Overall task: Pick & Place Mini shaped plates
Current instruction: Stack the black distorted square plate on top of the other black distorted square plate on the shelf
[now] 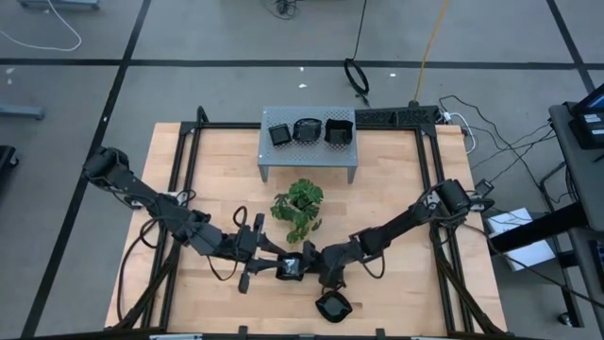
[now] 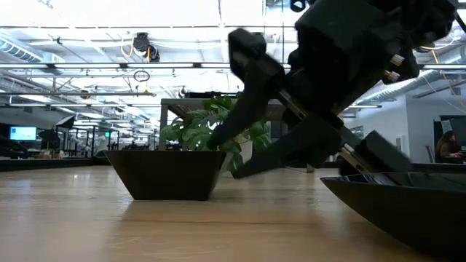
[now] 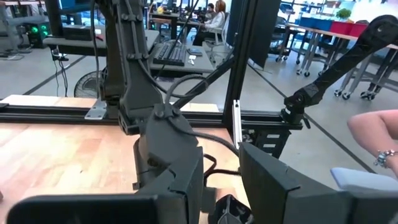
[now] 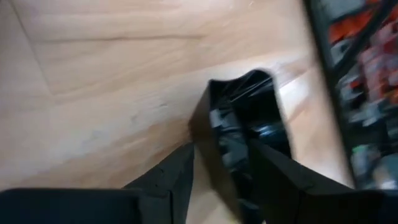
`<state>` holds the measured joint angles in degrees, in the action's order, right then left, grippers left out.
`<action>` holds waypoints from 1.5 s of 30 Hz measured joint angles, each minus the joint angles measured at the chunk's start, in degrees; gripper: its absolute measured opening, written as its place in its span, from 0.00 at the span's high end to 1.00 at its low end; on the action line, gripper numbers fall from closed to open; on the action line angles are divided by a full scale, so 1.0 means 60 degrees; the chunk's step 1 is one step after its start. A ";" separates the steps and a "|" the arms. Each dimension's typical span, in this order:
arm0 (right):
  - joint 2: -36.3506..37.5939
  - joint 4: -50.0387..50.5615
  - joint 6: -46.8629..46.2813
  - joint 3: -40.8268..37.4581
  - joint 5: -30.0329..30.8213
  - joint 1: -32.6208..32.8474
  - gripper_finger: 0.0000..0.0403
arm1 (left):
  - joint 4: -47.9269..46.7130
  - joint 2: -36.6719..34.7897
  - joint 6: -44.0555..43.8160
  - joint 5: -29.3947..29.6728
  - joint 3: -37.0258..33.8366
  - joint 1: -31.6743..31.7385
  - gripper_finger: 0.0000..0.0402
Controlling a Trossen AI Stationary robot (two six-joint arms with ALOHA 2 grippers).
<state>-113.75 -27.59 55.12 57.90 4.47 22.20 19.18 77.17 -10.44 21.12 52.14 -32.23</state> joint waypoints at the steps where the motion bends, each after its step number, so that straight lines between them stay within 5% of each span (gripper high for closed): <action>1: -0.0003 0.0373 -0.0324 0.0138 0.0000 -0.0004 0.67 | -0.0003 0.0000 0.0000 0.0000 0.0000 0.0000 0.73; 6: -0.0004 0.1830 -0.1232 0.0827 -0.0004 -0.0011 0.74 | -0.0015 0.0000 0.0015 0.0000 0.0000 0.0000 0.73; 16: 0.0000 0.1938 -0.1716 0.0978 -0.0016 -0.0011 0.98 | -0.0022 0.0000 0.0040 0.0000 0.0000 0.0000 0.73; 28: 0.0448 0.1600 -0.1090 0.0988 -0.1297 0.0081 1.00 | 0.0076 0.0000 0.0040 0.0000 0.0000 0.0000 0.73; 36: 0.1886 0.1676 -0.2668 0.0981 -0.1782 0.0176 1.00 | 0.0249 0.0000 0.0034 0.0000 0.0000 0.0000 0.73; 41: 0.3048 0.2468 -0.3486 0.0981 -0.1559 0.0084 1.00 | 0.0625 -0.0080 0.0193 0.0000 0.0007 0.0004 0.73; 45: 0.4079 0.3567 -0.3649 0.0825 -0.0467 -0.0149 1.00 | 0.0950 -0.0073 0.1076 -0.0002 0.0007 -0.0023 0.73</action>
<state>-89.28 -6.19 33.23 62.85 1.67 21.30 24.88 76.73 -3.98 21.12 52.18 -32.37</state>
